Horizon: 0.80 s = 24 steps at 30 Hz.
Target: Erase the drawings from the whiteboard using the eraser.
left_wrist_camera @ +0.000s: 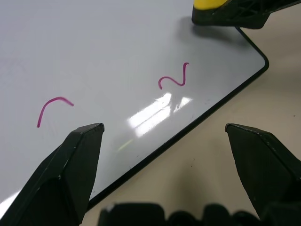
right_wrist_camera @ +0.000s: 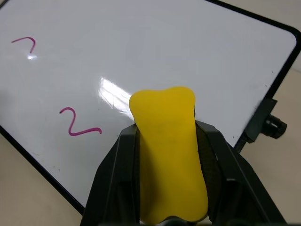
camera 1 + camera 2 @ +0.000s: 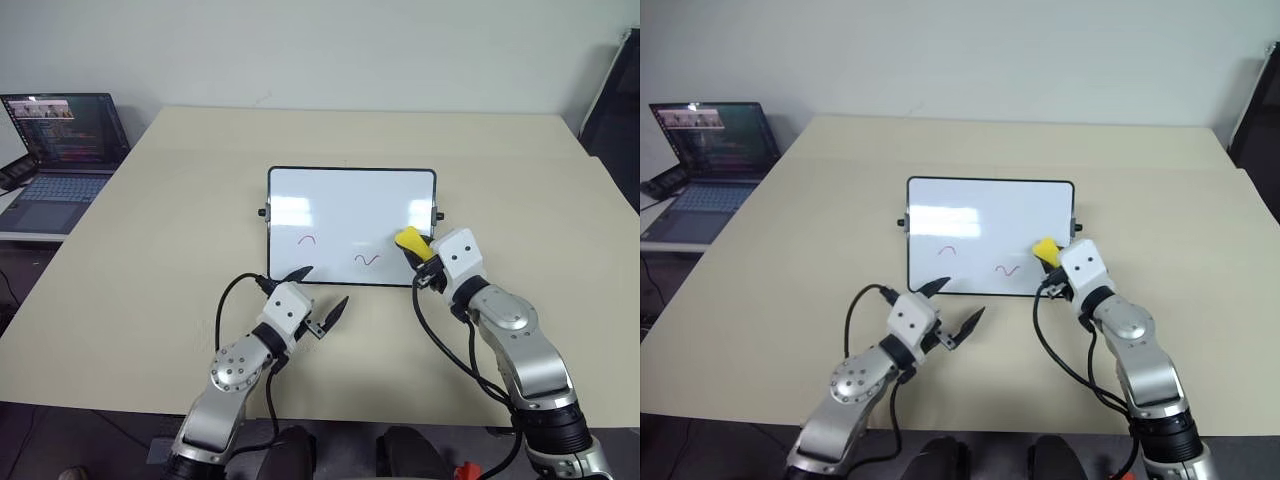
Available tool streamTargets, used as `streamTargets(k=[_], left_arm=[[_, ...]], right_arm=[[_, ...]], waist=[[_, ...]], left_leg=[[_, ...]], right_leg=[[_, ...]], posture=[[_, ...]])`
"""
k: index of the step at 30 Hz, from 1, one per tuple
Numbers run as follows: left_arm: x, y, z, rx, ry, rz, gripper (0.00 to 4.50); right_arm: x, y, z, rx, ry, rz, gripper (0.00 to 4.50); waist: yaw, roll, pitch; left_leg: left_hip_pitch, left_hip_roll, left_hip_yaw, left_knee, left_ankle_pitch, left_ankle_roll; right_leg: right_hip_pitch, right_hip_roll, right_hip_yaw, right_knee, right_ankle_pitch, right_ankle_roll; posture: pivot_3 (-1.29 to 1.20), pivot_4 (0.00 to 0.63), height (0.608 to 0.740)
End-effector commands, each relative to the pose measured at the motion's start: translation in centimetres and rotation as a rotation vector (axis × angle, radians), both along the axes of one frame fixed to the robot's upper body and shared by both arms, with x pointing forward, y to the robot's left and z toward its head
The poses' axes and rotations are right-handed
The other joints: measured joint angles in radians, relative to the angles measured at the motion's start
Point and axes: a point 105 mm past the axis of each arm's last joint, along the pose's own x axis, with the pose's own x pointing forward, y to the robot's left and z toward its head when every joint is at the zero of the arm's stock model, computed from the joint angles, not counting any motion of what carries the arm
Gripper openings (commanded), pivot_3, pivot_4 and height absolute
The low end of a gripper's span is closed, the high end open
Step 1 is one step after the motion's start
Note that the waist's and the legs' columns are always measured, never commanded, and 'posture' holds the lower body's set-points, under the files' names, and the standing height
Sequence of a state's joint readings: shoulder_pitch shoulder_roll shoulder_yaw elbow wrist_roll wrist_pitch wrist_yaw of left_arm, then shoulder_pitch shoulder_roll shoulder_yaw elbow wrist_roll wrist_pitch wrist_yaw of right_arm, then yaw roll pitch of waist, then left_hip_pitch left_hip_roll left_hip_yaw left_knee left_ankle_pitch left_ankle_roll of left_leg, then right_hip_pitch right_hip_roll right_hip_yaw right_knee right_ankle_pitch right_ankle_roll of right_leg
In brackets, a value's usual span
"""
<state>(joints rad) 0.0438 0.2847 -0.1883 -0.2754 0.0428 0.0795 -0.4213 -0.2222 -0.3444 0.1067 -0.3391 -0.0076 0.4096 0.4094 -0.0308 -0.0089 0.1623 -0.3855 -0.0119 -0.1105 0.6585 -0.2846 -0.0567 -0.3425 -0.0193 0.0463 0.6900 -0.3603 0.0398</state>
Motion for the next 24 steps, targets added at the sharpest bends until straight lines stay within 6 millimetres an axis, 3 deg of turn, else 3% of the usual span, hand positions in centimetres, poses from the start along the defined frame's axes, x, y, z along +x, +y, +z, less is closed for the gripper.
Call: streamTargets(k=[1, 13, 18, 24], left_arm=[[-0.2, 0.0, 1.2, -0.008, -0.054, 0.004, 4.5], [-0.4, 0.2, -0.3, -0.007, -0.029, -0.012, 4.5], [-0.4, 0.0, -0.5, -0.009, -0.03, -0.011, 4.5], [0.7, -0.3, 1.3, -0.015, -0.067, -0.007, 4.5]], right_arm=[[-0.8, 1.9, 1.5, 0.0, -0.08, 0.111, 1.27], [1.0, 6.5, 0.6, -0.164, -0.108, 0.264, 1.27], [2.4, 6.4, -0.3, -0.196, -0.068, 0.219, 1.27], [3.1, 5.3, -1.5, -0.265, -0.026, 0.184, 1.27]], waist=[[0.0, 0.0, 0.0], [0.0, 0.0, 0.001], [0.0, 0.0, 0.001], [0.001, 0.0, 0.001]], left_leg=[[0.0, 0.0, 0.0, 0.0, 0.0, 0.0], [0.001, 0.0, 0.0, 0.0, 0.0, 0.0], [0.001, 0.0, 0.0, 0.0, 0.0, 0.0], [0.001, 0.0, 0.0, 0.0, 0.0, 0.0]], right_leg=[[0.0, 0.0, 0.0, 0.0, 0.0, 0.0], [0.0, 0.0, -0.001, 0.0, 0.0, 0.0], [0.0, 0.0, -0.001, 0.0, 0.0, 0.0], [0.001, 0.0, -0.001, 0.001, 0.0, 0.0]], posture=[[0.0, 0.15, 0.74], [0.0, 0.15, 0.74], [0.0, 0.15, 0.74], [0.0, 0.15, 0.74]])
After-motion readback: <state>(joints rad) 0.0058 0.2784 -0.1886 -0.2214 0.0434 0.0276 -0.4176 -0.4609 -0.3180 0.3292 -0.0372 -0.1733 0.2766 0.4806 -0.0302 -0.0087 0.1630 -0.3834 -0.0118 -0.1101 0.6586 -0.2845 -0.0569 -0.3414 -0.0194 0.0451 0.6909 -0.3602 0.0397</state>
